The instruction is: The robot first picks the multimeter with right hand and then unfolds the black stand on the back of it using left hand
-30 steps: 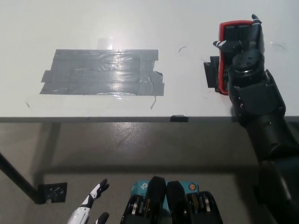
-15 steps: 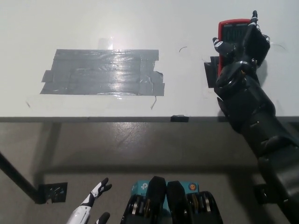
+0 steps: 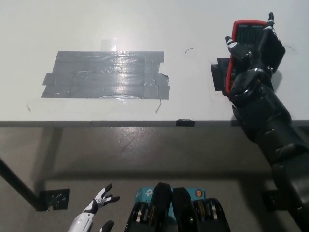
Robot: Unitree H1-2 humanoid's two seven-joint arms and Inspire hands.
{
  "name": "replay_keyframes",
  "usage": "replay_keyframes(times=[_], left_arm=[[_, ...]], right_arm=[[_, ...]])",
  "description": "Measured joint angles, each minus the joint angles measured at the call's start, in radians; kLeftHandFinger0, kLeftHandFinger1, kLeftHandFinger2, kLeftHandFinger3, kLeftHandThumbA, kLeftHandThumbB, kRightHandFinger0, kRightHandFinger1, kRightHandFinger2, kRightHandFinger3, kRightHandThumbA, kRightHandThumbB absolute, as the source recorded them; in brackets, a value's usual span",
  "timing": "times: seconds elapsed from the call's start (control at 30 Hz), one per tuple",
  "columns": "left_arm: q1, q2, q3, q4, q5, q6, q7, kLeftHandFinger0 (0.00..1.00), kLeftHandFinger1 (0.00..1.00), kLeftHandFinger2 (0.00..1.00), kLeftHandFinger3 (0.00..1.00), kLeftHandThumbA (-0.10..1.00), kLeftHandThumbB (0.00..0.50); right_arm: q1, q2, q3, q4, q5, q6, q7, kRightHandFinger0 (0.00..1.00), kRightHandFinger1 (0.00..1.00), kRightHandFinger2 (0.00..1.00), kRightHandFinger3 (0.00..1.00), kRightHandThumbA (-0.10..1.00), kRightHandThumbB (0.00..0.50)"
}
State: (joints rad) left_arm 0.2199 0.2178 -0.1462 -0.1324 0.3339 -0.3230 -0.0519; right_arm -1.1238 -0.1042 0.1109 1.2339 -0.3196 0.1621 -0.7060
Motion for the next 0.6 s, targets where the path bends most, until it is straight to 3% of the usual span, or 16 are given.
replay_keyframes(times=[0.03, 0.1, 0.17, 0.23, 0.3, 0.37, 0.4, 0.57, 0.6], left_arm=[[0.000, 0.000, 0.000, 0.000, 0.001, 0.000, 0.000, 1.00, 0.88, 0.82, 1.00, 1.00, 0.003], [0.000, 0.000, 0.000, 0.000, 0.004, -0.001, 0.000, 1.00, 0.87, 0.82, 1.00, 1.00, 0.000], [0.000, 0.000, 0.000, 0.000, 0.006, -0.001, 0.000, 1.00, 0.87, 0.82, 1.00, 1.00, 0.000], [0.000, 0.000, 0.000, 0.000, 0.006, -0.001, 0.000, 1.00, 0.84, 0.81, 1.00, 1.00, 0.000], [0.000, 0.000, 0.000, 0.000, 0.007, -0.001, 0.000, 0.99, 0.81, 0.80, 1.00, 1.00, 0.000], [0.001, 0.001, 0.000, 0.000, 0.008, -0.001, 0.000, 0.92, 0.78, 0.80, 1.00, 1.00, 0.000], [0.000, 0.001, 0.000, 0.000, 0.008, -0.001, 0.000, 0.92, 0.78, 0.80, 1.00, 1.00, 0.000], [0.005, 0.004, 0.000, 0.000, 0.008, -0.001, 0.000, 0.89, 0.75, 0.77, 1.00, 1.00, 0.000], [0.010, 0.005, 0.000, 0.000, 0.008, -0.001, 0.000, 0.90, 0.76, 0.78, 1.00, 1.00, 0.000]], right_arm=[[0.007, 0.001, -0.020, -0.017, 0.009, -0.010, 0.000, 0.00, 0.01, 0.12, 0.59, -0.10, 0.294], [0.023, 0.007, -0.065, -0.073, 0.033, -0.030, 0.000, 0.00, 0.00, 0.06, 0.32, -0.10, 0.298], [0.035, 0.022, -0.121, -0.151, 0.061, -0.041, 0.001, 0.00, 0.03, 0.13, 0.39, -0.10, 0.286], [0.040, 0.033, -0.154, -0.201, 0.080, -0.045, 0.001, 0.00, 0.04, 0.39, 0.56, -0.10, 0.236], [0.049, 0.048, -0.193, -0.272, 0.104, -0.045, 0.004, 0.00, 0.05, 0.52, 0.63, -0.10, 0.210], [0.057, 0.066, -0.236, -0.349, 0.133, -0.045, 0.009, 0.00, 0.15, 0.68, 0.72, -0.10, 0.180], [0.061, 0.074, -0.253, -0.378, 0.145, -0.045, 0.014, 0.00, 0.21, 0.73, 0.72, -0.10, 0.175], [0.087, 0.105, -0.319, -0.547, 0.219, -0.037, 0.051, 0.00, 0.30, 0.75, 0.73, -0.10, 0.116], [0.094, 0.110, -0.328, -0.575, 0.231, -0.036, 0.060, 0.04, 0.39, 0.84, 0.78, -0.10, 0.132]])
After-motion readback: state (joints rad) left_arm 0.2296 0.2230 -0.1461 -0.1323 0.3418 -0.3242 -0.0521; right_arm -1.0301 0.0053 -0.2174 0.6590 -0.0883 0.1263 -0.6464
